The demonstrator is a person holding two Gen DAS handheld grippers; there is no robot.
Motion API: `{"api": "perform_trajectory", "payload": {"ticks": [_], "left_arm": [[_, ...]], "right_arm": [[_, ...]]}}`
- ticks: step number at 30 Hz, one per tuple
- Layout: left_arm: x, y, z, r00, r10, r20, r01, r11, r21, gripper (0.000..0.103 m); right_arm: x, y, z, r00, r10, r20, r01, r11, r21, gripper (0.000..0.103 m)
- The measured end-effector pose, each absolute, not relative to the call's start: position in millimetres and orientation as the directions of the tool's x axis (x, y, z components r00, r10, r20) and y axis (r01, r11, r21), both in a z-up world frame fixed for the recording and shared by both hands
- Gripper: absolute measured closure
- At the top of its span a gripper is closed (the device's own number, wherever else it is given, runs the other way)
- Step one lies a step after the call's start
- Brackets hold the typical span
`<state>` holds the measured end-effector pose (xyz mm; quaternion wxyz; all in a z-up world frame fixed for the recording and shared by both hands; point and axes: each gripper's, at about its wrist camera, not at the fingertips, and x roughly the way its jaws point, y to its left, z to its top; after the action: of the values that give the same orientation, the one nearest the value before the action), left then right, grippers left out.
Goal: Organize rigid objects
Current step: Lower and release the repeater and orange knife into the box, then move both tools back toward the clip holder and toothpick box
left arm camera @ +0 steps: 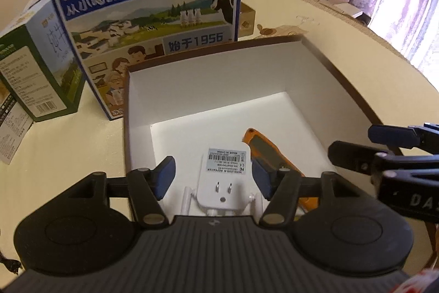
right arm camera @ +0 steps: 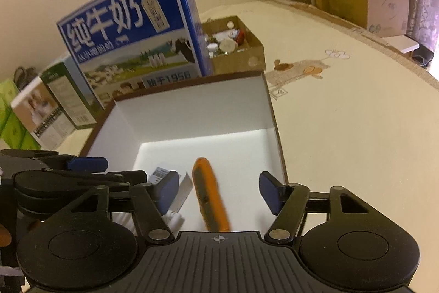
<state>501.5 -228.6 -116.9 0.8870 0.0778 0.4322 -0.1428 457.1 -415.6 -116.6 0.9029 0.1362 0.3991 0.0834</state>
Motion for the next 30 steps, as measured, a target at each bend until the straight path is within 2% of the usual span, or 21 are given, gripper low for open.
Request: {"api": "perform_trajectory", "payload": {"ticks": [18, 30], "left_arm": [[390.6, -178.8, -50.6, 0.646, -0.294, -0.704, 0.343, 0.936, -0.076, 0.044], [314.6, -115.2, -28.9, 0.688, -0.278, -0.671, 0.254, 0.958, -0.137, 0.044]], "right_arm": [[357.7, -396.7, -67.9, 0.717, 0.290, -0.634, -0.011, 0.914, 0.406, 0.036], [305.7, -359.8, -45.7, 0.711, 0.333, -0.619, -0.035, 0.896, 0.442, 0.036]]}}
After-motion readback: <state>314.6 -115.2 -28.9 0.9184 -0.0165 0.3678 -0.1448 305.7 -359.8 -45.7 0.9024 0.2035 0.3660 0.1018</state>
